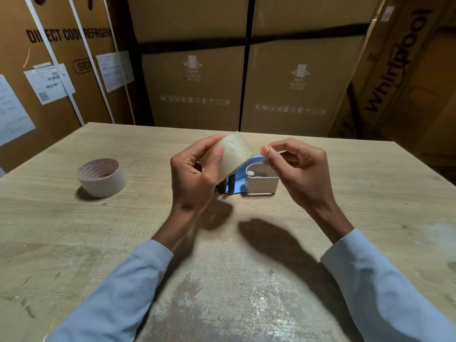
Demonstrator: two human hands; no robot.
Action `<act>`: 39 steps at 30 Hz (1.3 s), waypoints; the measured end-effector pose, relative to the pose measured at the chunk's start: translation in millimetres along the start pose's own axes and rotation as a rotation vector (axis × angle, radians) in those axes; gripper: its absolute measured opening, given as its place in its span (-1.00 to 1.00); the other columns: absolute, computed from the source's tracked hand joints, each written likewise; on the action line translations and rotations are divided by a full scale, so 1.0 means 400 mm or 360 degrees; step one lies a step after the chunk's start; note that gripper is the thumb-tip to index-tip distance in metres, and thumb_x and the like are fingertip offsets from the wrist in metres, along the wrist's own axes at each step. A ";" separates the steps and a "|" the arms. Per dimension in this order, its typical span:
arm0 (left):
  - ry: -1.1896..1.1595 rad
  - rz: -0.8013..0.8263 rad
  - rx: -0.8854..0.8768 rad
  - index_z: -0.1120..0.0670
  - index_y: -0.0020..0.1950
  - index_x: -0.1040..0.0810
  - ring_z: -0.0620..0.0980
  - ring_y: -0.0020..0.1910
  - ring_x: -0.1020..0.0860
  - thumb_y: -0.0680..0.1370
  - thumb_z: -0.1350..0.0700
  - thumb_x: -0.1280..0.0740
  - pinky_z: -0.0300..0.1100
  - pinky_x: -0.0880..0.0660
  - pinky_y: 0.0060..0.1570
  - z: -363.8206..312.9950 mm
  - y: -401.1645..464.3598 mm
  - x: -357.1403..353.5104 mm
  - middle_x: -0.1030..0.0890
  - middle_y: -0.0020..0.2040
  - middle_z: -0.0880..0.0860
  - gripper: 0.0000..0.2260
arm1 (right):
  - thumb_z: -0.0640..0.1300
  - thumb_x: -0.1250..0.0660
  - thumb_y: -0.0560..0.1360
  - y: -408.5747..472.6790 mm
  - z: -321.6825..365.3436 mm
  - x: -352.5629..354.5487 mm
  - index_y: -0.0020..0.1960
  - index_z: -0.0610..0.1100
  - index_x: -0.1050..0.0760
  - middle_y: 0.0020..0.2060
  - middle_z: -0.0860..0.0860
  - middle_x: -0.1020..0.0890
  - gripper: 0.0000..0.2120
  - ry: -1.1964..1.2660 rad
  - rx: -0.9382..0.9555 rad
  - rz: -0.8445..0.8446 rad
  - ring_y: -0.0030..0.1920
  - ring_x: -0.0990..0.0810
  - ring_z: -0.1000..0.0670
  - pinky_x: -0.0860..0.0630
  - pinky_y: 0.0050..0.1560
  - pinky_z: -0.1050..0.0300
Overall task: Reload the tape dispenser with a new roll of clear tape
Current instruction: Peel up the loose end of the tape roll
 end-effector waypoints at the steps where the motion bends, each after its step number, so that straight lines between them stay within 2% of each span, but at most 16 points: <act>1: -0.0053 0.0016 0.0015 -0.02 0.09 -0.64 -0.16 -0.01 -0.64 0.55 0.20 -0.33 -0.26 -0.57 -0.10 0.001 0.002 0.000 -0.68 -0.01 -0.10 -0.81 | -0.21 -0.45 0.53 0.001 0.005 0.004 -0.08 -0.18 -0.66 -0.19 0.00 -0.70 -0.96 0.0013 0.0003 -0.0029 -0.23 -0.69 0.14 -0.60 -0.23 0.25; 4: -0.0216 0.0131 0.0091 0.02 0.00 -0.66 -0.11 -0.04 -0.64 0.53 0.22 -0.31 -0.23 -0.54 -0.06 0.005 0.001 -0.008 -0.70 -0.06 -0.02 -0.82 | -0.21 -0.46 0.52 0.002 0.014 0.000 0.04 -0.15 -0.63 -0.04 -0.03 -0.68 -0.90 0.0098 0.0002 0.0044 -0.09 -0.69 0.08 -0.58 -0.11 0.30; 7: -0.0298 0.0317 0.0138 0.05 -0.05 -0.67 -0.05 -0.06 -0.63 0.52 0.23 -0.28 -0.13 -0.52 -0.06 0.006 -0.006 -0.020 -0.70 -0.10 0.00 -0.82 | -0.25 -0.39 0.56 -0.004 0.020 -0.020 0.23 -0.13 -0.57 0.14 -0.06 -0.60 -0.75 0.0205 0.0030 0.0335 0.05 -0.63 0.07 -0.59 -0.03 0.25; 9: -0.0343 0.0394 0.0186 0.07 -0.04 -0.65 -0.04 -0.11 -0.59 0.50 0.22 -0.28 -0.15 -0.51 -0.10 0.006 -0.007 -0.022 -0.68 -0.13 0.00 -0.83 | -0.28 -0.36 0.57 -0.010 0.021 -0.030 0.29 -0.10 -0.54 0.16 -0.06 -0.59 -0.69 0.0188 0.0062 0.0513 0.07 -0.59 0.06 -0.59 -0.02 0.20; 11: -0.0386 0.0437 0.0265 0.07 0.00 -0.58 -0.04 -0.24 -0.50 0.48 0.22 -0.27 -0.20 -0.43 -0.23 0.009 -0.006 -0.022 -0.59 -0.23 0.04 -0.84 | -0.29 -0.35 0.55 -0.013 0.019 -0.035 0.27 -0.04 -0.56 0.13 -0.07 -0.60 -0.67 0.0183 0.0054 0.0628 0.09 -0.58 0.01 -0.63 0.00 0.02; 13: -0.0396 0.0481 0.0342 0.06 0.03 -0.48 -0.06 -0.36 -0.42 0.45 0.22 -0.27 -0.21 -0.35 -0.37 0.015 -0.005 -0.022 -0.49 -0.36 0.00 -0.82 | -0.26 -0.35 0.53 -0.015 0.012 -0.038 0.20 -0.01 -0.60 0.10 -0.05 -0.62 -0.70 0.0182 0.0012 0.0695 0.10 -0.59 -0.05 -0.62 0.01 -0.15; 16: -0.0301 0.0569 0.0372 0.03 0.01 -0.41 -0.08 -0.44 -0.39 0.43 0.23 -0.25 -0.22 -0.31 -0.43 0.023 -0.003 -0.022 -0.45 -0.44 -0.06 -0.80 | -0.27 -0.42 0.51 -0.015 0.005 -0.038 0.12 -0.08 -0.64 0.05 -0.03 -0.64 -0.79 0.0155 -0.0039 0.0770 0.06 -0.61 -0.08 -0.61 -0.07 -0.23; 18: -0.0191 0.0610 0.0382 -0.01 -0.01 -0.41 -0.05 -0.46 -0.34 0.42 0.20 -0.23 -0.22 -0.28 -0.43 0.029 -0.002 -0.024 -0.42 -0.46 -0.03 -0.82 | -0.33 -0.44 0.50 -0.016 0.003 -0.036 0.13 -0.16 -0.63 0.05 -0.05 -0.63 -0.77 0.0181 -0.0067 0.0834 0.05 -0.62 -0.08 -0.64 -0.03 -0.17; 21: -0.0083 0.0695 0.0421 -0.06 -0.03 -0.41 0.02 -0.45 -0.37 0.45 0.14 -0.20 -0.17 -0.31 -0.41 0.043 -0.004 -0.029 -0.42 -0.42 0.06 -0.86 | -0.37 -0.41 0.50 -0.022 0.004 -0.039 0.24 -0.14 -0.61 0.07 -0.06 -0.62 -0.66 0.0224 -0.0052 0.0959 0.07 -0.60 -0.06 -0.62 0.06 0.07; 23: -0.0038 0.0700 0.0454 -0.07 -0.05 -0.41 0.04 -0.42 -0.34 0.45 0.13 -0.16 -0.09 -0.29 -0.39 0.052 -0.002 -0.030 -0.39 -0.40 0.10 -0.86 | -0.36 -0.42 0.48 -0.026 0.007 -0.044 0.16 -0.12 -0.66 0.06 -0.05 -0.60 -0.70 0.0189 -0.0006 0.0993 0.08 -0.58 -0.07 -0.61 -0.02 0.10; 25: -0.0005 0.0701 0.0500 -0.05 -0.07 -0.42 0.00 -0.44 -0.32 0.44 0.14 -0.14 -0.13 -0.26 -0.41 0.058 -0.002 -0.031 -0.39 -0.43 -0.01 -0.86 | -0.33 -0.47 0.46 -0.026 0.009 -0.049 0.05 -0.15 -0.70 0.02 -0.04 -0.60 -0.80 0.0185 0.0010 0.0990 0.08 -0.58 -0.03 -0.58 -0.12 0.15; 26: 0.0007 0.0727 0.0530 -0.05 -0.08 -0.42 -0.04 -0.44 -0.33 0.44 0.14 -0.14 -0.15 -0.26 -0.41 0.060 -0.004 -0.033 -0.41 -0.44 -0.07 -0.86 | -0.33 -0.49 0.44 -0.026 0.012 -0.051 0.00 -0.17 -0.71 0.00 -0.04 -0.61 -0.84 0.0190 0.0016 0.0990 0.07 -0.58 0.01 -0.54 -0.13 0.23; 28: 0.0038 0.0817 0.0579 -0.02 -0.08 -0.43 -0.04 -0.41 -0.35 0.43 0.14 -0.13 -0.14 -0.27 -0.37 0.062 -0.010 -0.043 -0.45 -0.39 -0.07 -0.86 | -0.33 -0.50 0.42 -0.028 0.015 -0.057 -0.07 -0.20 -0.70 -0.05 -0.04 -0.62 -0.90 0.0186 0.0060 0.1012 0.01 -0.60 0.05 -0.49 -0.09 0.33; 32: -0.0017 0.0860 0.0760 0.05 -0.10 -0.45 0.02 -0.29 -0.40 0.38 0.12 -0.14 -0.13 -0.32 -0.31 0.059 -0.017 -0.050 -0.47 -0.26 0.09 -0.84 | -0.29 -0.46 0.48 -0.034 0.012 -0.066 -0.09 -0.09 -0.65 -0.10 -0.04 -0.63 -0.89 0.0160 0.0089 0.1057 -0.04 -0.63 -0.06 -0.56 -0.07 0.17; 36: -0.0059 0.0822 0.0899 0.10 -0.06 -0.46 -0.07 -0.34 -0.40 0.41 0.13 -0.15 -0.26 -0.35 -0.40 0.057 -0.020 -0.047 -0.46 -0.25 0.07 -0.84 | -0.25 -0.41 0.53 -0.036 0.010 -0.067 -0.08 -0.12 -0.62 -0.11 0.00 -0.60 -0.95 0.0086 0.0062 0.1078 -0.07 -0.59 -0.03 -0.51 -0.11 0.22; 39: -0.0030 0.0812 0.0952 0.11 -0.04 -0.46 -0.02 -0.32 -0.39 0.50 0.18 -0.16 -0.18 -0.31 -0.39 0.055 -0.022 -0.048 -0.45 -0.19 0.16 -0.89 | -0.28 -0.36 0.57 -0.039 0.011 -0.063 -0.09 -0.09 -0.58 -0.14 0.08 -0.57 -0.87 0.0044 0.0038 0.1122 -0.10 -0.56 0.03 -0.52 -0.18 0.20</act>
Point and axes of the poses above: each hand's wrist, its own y-axis towards the middle knuckle, its own x-axis out of the back of the hand, z = x × y, the point moved 4 cm from there along y, towards the middle knuckle
